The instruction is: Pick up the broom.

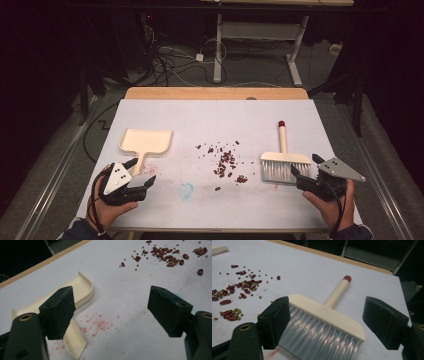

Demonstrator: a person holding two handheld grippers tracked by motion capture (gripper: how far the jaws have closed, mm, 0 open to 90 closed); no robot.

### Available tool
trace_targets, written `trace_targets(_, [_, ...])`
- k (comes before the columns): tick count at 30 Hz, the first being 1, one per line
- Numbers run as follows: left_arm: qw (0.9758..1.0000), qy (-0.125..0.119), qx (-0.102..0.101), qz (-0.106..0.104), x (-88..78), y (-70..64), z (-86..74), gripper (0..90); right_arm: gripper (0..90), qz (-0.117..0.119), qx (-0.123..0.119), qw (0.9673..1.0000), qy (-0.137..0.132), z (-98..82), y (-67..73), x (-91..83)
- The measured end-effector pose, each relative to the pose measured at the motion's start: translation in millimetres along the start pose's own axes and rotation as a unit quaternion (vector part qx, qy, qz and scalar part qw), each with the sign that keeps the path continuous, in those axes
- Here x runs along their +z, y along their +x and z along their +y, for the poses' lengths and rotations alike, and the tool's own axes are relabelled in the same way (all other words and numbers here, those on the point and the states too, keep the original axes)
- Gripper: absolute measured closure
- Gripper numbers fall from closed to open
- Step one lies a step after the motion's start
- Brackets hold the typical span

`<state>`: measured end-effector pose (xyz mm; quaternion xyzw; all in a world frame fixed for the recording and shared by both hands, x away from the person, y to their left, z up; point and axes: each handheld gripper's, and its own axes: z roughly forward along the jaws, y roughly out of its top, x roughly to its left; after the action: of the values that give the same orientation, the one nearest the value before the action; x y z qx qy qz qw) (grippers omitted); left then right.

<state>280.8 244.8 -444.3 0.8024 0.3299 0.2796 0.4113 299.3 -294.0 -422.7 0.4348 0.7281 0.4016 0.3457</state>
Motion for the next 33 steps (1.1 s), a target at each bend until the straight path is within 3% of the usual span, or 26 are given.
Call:
trace_targets(9, [0.9998, 0.015, 0.01, -0.004, 6.0, -5.9, 1.6, 21.6, 24.7, -0.014, -0.003, 0.9997, 0.019, 10.4, -4.5, 11.2])
trace_targets(12, [0.9998, 0.012, 0.018, -0.001, 6.3, -6.9, 1.6, 21.6, 24.7, -0.01, 0.022, 0.9992, 0.032, 25.2, -14.9, 26.0])
trace_targets(14, [0.9997, 0.02, 0.015, -0.002, 6.5, -7.8, 0.7, 21.6, 24.8, -0.013, 0.026, 0.9989, 0.038, 28.5, -17.2, 30.1])
trace_targets(17, [0.9996, 0.019, 0.02, 0.001, 7.0, -7.5, 1.3, 21.6, 25.9, -0.025, 0.058, 0.9955, 0.07, 45.1, -30.7, 57.0])
trace_targets(21, [0.9994, 0.025, 0.022, -0.002, 10.1, -6.7, 0.8, 21.6, 26.1, -0.016, 0.087, 0.9867, 0.137, 54.9, -39.7, 94.4])
trace_targets(23, [0.9994, 0.03, 0.016, -0.005, 11.4, -8.4, 0.7, 21.6, 27.8, -0.008, 0.102, 0.9799, 0.171, 55.6, -41.5, 115.3])
trace_targets(24, [0.9992, 0.029, 0.026, -0.003, 11.3, -8.1, 1.1, 21.6, 28.2, -0.002, 0.101, 0.9768, 0.189, 55.6, -41.1, 125.0])
trace_targets(26, [0.9992, 0.029, 0.027, -0.003, 11.0, -8.6, 0.9, 21.6, 31.7, 0.003, 0.096, 0.9689, 0.228, 53.6, -39.5, 144.3])
trace_targets(29, [0.9992, 0.03, 0.026, -0.002, 9.3, -8.8, 0.6, 21.7, 40.3, -0.003, 0.1, 0.954, 0.283, 45.0, -41.9, 167.1])
trace_targets(33, [0.9992, 0.029, 0.028, -0.005, 8.5, -10.0, 0.2, 21.8, 54.8, -0.013, 0.086, 0.9481, 0.306, 49.0, -40.8, 172.7])
